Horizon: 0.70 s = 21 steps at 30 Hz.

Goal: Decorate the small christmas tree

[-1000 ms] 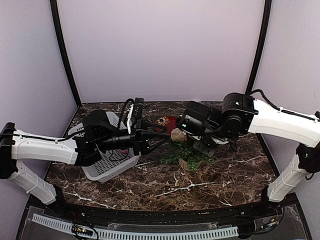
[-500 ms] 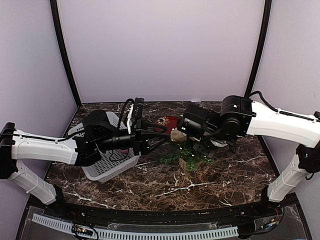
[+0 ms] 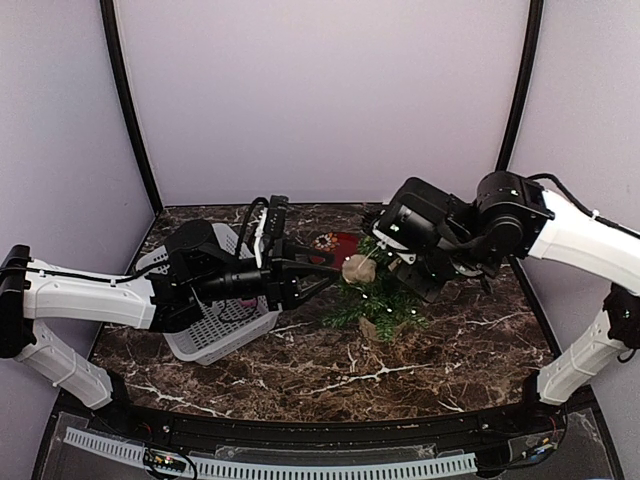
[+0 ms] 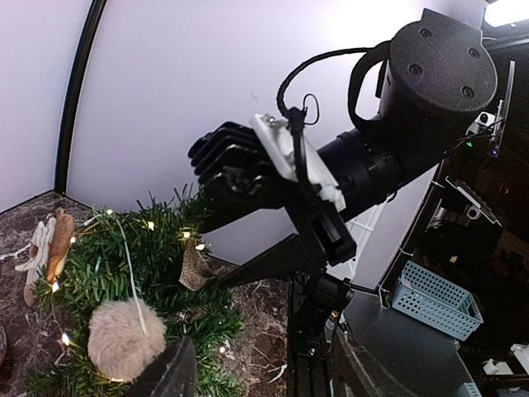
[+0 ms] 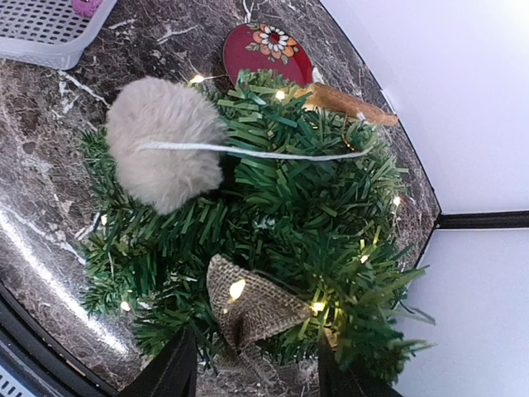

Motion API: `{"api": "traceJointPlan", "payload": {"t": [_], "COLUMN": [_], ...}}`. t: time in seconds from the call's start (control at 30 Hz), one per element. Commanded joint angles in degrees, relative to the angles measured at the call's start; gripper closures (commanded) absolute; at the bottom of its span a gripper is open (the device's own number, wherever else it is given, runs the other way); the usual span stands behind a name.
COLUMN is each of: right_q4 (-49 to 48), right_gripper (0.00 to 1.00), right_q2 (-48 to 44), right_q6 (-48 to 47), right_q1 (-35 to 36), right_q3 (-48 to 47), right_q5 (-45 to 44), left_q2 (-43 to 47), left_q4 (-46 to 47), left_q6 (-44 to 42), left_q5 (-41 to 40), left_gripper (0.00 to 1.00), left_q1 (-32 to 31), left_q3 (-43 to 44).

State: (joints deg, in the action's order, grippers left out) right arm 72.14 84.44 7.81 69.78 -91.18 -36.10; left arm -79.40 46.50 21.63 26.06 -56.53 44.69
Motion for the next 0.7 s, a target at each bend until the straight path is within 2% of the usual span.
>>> {"api": "traceJointPlan", "payload": {"t": [0.0,0.23,0.43,0.53,0.67], "right_q4": [-2.72,-6.22,-17.58,-22.38,-22.62], "right_gripper": [0.49,0.47,0.42,0.42,0.46], "right_q2": [-3.32,-5.51,-13.34,-17.75,-20.13], "right_q6": [-0.24,-1.96,-1.22,1.14,4.49], "right_q1": [0.61,1.95,2.23,-2.79,-12.96], "right_q3": [-1.07,-0.92,1.62,3.42,6.86], "right_q5": [3.57,9.08,15.08,18.76,25.09], "left_q2": [0.17,0.09,-0.65,-1.12,-2.29], "left_q4": [1.21,1.47,0.29,-3.1,-3.79], "left_q6": [-0.19,-0.05,-0.27,-1.4,-0.59], "left_q5": [0.33,0.14,-2.15,-3.92,-6.63], "left_gripper": [0.41,0.41,0.42,0.44,0.48], "left_q1": [-0.08,-0.1,-0.2,-0.62,-1.1], "left_q3": [0.41,-0.17,-2.09,-2.23,-3.19]}}
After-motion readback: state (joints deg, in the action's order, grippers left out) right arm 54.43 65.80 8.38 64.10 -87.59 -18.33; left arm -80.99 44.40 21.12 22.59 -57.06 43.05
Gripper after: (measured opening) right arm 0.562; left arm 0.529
